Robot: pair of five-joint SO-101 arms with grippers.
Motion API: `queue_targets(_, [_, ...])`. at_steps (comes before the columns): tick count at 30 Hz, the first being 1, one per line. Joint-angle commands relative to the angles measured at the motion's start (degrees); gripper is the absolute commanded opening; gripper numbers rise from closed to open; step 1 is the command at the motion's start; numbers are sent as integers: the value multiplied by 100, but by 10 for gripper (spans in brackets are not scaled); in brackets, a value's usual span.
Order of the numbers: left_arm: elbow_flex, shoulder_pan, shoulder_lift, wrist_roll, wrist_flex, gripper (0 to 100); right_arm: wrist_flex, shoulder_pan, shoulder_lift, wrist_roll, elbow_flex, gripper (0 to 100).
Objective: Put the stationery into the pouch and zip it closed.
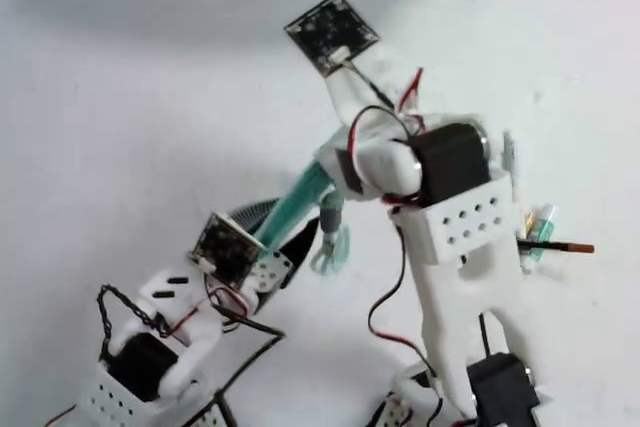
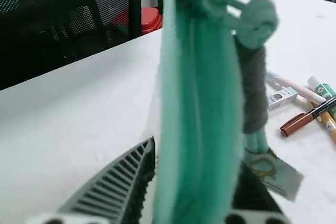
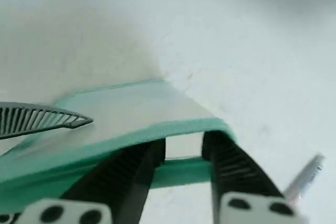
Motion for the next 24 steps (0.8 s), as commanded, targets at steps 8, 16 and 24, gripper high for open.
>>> queue_targets(8, [-264,-207,-40,105,-26,185,66,-1226,-66,1758,1152,401])
queue_targets(16, [-255,-207,-40,-105,-44,184,66,-1376,-1121,2145,1398,401])
queue_targets(24, [-246,-171,-40,-141,-193,29,48,-1288,-1429,2664,1846,398])
